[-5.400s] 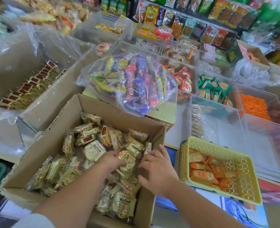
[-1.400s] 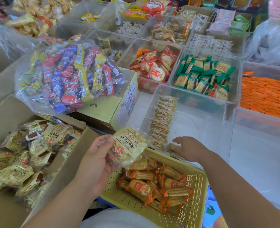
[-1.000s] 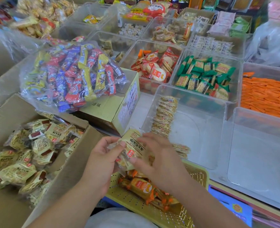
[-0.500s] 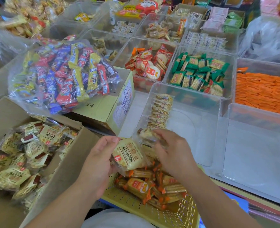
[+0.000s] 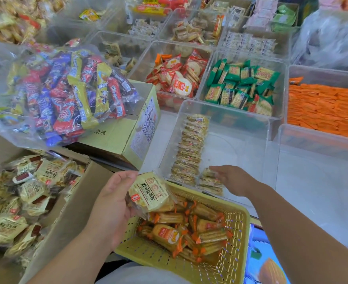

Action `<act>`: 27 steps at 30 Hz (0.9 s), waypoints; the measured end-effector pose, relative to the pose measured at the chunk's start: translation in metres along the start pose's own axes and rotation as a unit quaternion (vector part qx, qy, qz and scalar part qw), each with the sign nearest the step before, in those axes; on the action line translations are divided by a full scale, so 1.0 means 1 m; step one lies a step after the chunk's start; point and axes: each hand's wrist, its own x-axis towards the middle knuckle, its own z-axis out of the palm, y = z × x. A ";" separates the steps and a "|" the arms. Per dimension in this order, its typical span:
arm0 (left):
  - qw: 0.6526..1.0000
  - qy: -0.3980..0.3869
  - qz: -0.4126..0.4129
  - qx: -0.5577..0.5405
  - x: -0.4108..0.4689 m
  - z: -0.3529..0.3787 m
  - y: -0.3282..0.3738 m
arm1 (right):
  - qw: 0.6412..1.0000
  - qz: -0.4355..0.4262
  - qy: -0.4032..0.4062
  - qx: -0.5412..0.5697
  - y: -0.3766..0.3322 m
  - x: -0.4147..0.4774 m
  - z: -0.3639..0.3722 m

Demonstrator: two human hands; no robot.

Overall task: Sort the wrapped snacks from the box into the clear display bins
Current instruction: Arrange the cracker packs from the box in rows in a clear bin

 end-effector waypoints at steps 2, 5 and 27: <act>1.000 0.004 -0.003 0.000 0.001 0.001 0.000 | 0.998 0.012 -0.030 0.055 -0.004 0.005 0.004; 1.000 0.008 -0.004 -0.009 0.002 0.001 0.001 | 0.986 0.048 -0.045 0.153 -0.011 0.009 0.007; 0.999 -0.024 0.033 -0.029 0.008 0.012 0.018 | 0.960 -0.122 0.099 0.232 -0.107 -0.055 -0.009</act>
